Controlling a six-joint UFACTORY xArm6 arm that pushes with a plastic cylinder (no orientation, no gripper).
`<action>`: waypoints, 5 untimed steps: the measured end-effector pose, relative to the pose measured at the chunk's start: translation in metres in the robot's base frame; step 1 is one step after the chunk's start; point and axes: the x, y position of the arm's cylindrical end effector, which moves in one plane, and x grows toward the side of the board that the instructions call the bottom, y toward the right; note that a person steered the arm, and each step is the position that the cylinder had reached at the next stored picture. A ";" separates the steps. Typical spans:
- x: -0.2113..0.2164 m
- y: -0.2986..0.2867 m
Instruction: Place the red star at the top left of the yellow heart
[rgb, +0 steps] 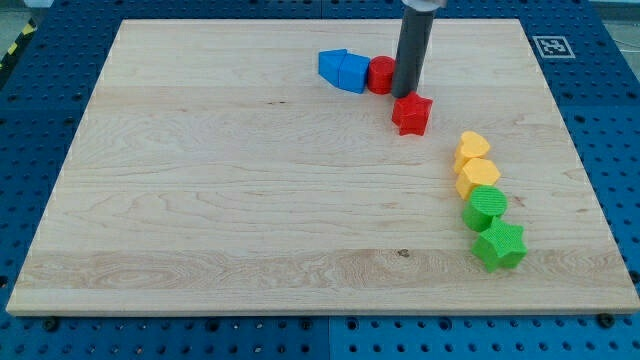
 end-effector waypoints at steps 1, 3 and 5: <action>-0.006 0.007; -0.016 0.013; 0.008 -0.009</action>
